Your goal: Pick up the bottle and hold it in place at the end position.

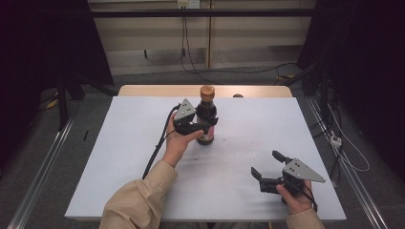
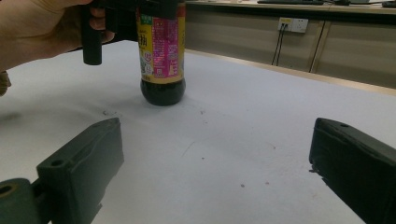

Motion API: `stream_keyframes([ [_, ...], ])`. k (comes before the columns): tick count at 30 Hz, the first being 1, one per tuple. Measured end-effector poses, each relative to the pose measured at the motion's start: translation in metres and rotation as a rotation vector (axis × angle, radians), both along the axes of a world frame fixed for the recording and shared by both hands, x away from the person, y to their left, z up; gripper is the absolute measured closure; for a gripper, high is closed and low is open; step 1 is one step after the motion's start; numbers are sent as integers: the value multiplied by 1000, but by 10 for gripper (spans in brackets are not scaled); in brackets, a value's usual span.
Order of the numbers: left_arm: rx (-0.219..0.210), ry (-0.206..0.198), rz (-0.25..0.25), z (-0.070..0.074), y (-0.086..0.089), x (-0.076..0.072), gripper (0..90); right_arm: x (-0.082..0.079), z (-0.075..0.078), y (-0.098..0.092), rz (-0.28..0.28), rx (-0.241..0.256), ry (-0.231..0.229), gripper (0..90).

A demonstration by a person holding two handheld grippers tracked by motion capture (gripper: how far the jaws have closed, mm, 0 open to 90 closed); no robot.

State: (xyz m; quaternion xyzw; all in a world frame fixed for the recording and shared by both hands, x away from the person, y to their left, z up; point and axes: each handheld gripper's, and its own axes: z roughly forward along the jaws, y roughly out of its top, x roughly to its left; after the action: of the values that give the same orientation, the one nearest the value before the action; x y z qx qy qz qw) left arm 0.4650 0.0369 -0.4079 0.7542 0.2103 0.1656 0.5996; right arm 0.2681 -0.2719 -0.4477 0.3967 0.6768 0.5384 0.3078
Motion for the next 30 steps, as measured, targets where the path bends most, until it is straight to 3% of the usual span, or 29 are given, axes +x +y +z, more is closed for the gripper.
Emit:
stream_keyframes([
  [6, -24, 14, -7, -3, 5, -2, 291, 0, -1, 0, -3, -3, 5, 24],
  [9, -5, 14, -9, -2, 6, -3, 291, 0, -1, 1, -3, -11, 10, 25],
  [20, -8, 7, -19, -4, 6, -2, 293, 7, 0, 6, 20, -35, 38, 25],
  [24, -13, 4, 3, -4, 6, -3, 293, 13, 3, 12, 13, -41, 38, 29],
  [30, -25, 42, 7, -7, 8, -6, 283, 19, 3, 17, 14, -37, 47, 30],
])
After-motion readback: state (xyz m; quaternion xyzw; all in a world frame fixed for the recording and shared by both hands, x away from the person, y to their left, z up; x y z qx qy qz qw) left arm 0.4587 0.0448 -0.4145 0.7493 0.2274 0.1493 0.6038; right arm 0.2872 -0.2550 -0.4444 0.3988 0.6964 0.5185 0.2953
